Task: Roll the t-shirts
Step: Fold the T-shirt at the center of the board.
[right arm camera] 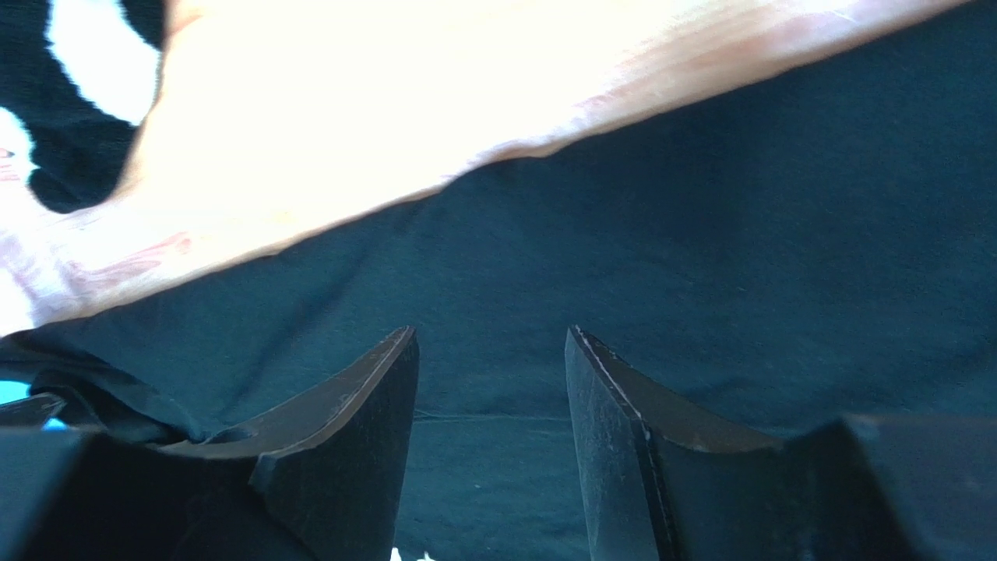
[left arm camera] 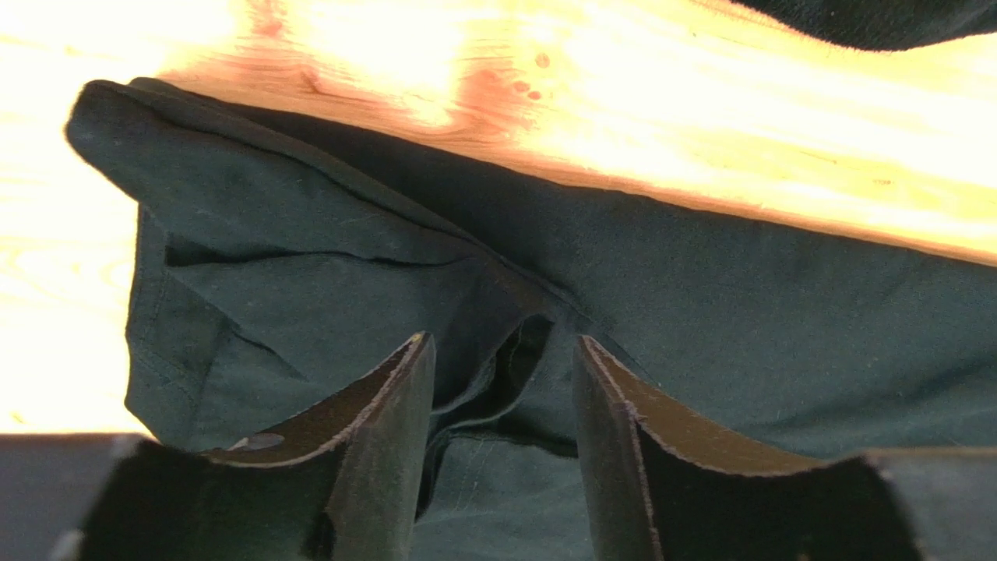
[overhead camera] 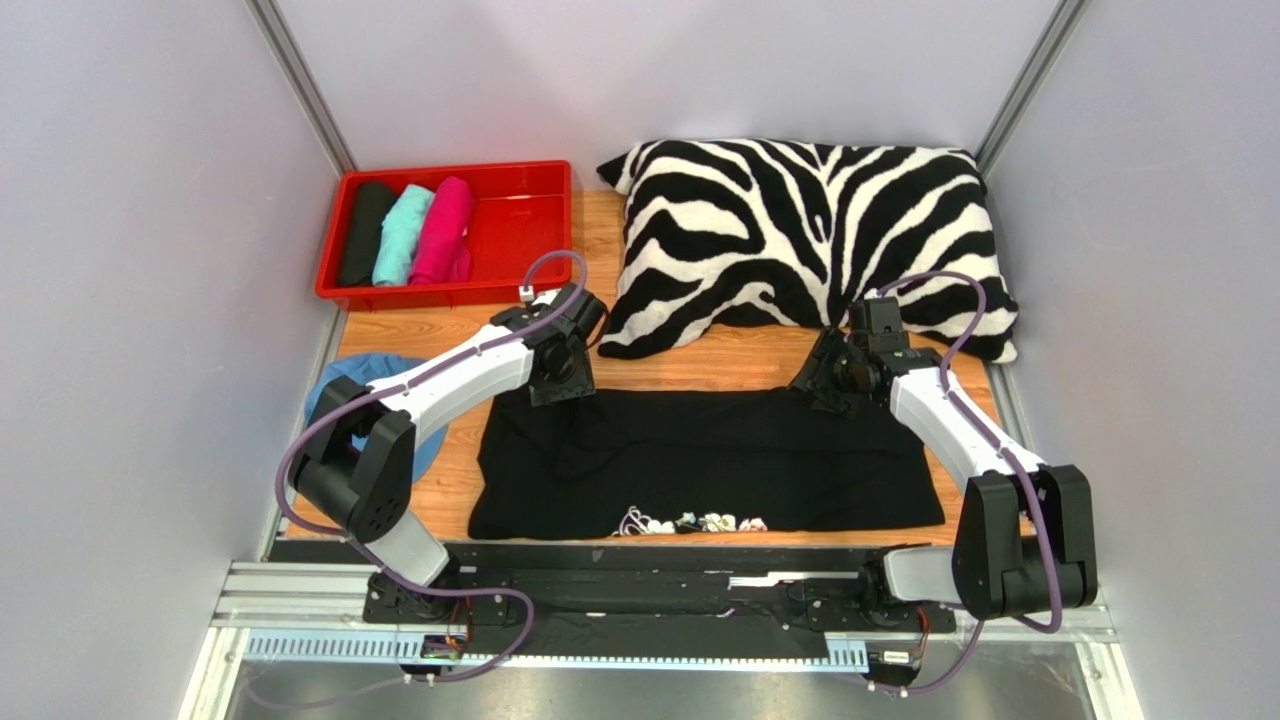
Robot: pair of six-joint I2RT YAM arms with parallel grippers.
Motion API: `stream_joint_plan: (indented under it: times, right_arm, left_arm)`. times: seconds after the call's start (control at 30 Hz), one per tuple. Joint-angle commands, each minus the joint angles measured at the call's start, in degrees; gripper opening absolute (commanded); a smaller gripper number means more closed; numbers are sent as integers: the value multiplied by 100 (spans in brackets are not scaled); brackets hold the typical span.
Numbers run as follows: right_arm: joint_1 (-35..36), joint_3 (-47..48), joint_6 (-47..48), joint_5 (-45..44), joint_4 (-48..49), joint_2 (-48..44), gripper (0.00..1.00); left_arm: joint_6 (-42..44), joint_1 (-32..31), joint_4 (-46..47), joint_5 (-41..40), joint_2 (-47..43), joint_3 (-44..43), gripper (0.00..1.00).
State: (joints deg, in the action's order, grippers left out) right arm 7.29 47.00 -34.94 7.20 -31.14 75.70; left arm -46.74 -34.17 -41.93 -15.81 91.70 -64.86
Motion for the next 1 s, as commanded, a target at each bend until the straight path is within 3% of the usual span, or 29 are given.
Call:
stream_joint_plan:
  times: [0.0,0.17,0.33,0.63,0.97]
  right_arm:
    - [132,46,-109,124,450,24,53]
    - [448,11,-215,141,600,59,52]
    - [1447,54,-574,-17,845,76,52]
    - [4084,1037,-1243,-1106,1417,1234,49]
    - [5352,2005,-2034,-1449,2006,2624,48]
  left_arm:
    - [-81,-63,1,-159,85,-211,50]
    - [-107,-63,98,-133,138,-106,32]
    - [-142,-63,63,-159,-318,175,1]
    - [-389,-37,-78,-133,-1303,975,0]
    - [24,253,-192,-19,-1137,887,0]
